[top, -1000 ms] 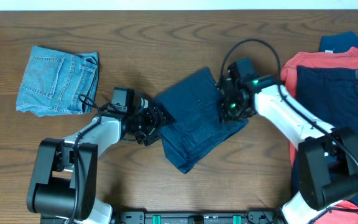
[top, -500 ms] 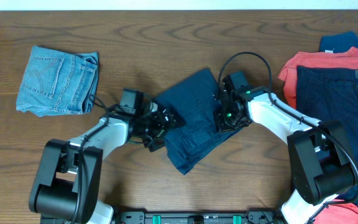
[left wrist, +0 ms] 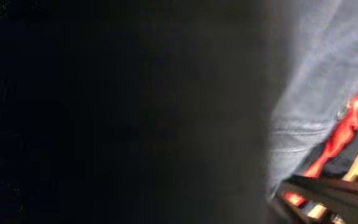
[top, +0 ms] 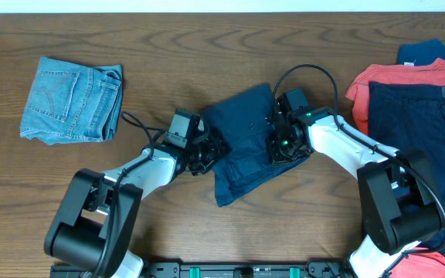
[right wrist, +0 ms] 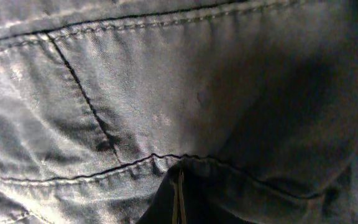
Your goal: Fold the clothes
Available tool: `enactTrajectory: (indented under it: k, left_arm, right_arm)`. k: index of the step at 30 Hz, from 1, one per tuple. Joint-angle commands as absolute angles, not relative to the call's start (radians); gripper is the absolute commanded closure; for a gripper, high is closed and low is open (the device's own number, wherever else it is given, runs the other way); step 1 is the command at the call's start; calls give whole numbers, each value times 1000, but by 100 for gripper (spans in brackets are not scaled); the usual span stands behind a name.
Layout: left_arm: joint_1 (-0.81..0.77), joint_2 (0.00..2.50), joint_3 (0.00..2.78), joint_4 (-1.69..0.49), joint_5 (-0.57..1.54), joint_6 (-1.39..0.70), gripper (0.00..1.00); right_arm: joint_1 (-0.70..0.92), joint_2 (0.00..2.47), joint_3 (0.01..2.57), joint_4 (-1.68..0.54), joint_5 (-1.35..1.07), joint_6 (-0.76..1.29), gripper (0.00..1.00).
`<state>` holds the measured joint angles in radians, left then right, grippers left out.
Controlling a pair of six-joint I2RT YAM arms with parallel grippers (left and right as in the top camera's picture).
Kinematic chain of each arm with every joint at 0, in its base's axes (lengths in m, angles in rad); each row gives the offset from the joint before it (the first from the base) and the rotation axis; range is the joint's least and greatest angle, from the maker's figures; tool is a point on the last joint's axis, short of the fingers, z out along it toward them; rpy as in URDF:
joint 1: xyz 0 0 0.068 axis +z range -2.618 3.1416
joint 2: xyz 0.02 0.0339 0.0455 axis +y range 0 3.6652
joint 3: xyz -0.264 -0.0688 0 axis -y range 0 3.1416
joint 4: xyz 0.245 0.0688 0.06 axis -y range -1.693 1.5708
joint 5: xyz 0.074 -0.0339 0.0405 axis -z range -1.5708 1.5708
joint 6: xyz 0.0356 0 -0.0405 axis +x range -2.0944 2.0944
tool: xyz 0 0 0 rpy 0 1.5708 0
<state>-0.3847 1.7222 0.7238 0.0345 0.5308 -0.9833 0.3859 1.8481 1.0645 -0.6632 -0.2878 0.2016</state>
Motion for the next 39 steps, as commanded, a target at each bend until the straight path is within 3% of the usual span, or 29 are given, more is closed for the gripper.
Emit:
enactTrajectory:
  k: [1, 7, 9, 12, 13, 16, 26, 39]
  left_arm:
    - [-392, 1799, 672, 8, 361, -965, 67]
    - [-389, 1795, 672, 9, 392, -898, 71]
    - [-389, 1795, 672, 9, 392, -899, 57]
    - [-389, 1795, 672, 9, 392, -899, 45]
    - [-389, 1795, 672, 9, 392, -899, 35]
    - [-385, 1795, 672, 9, 404, -903, 27]
    - [-257, 1795, 672, 18, 440, -887, 21]
    - [-379, 1807, 672, 92, 351, -904, 19]
  right_arm:
    - [380, 1896, 1034, -683, -251, 212, 99]
    - [378, 1869, 1037, -714, -322, 212, 99]
    - [378, 1853, 1038, -709, -321, 211, 99]
    - [377, 1844, 1039, -689, -322, 208, 99]
    - [377, 1844, 1039, -677, -322, 208, 99]
    - [377, 1844, 1039, -645, -322, 208, 99]
    - [377, 1844, 1034, -630, -310, 209, 99]
    - [377, 1844, 1034, -640, -295, 208, 99]
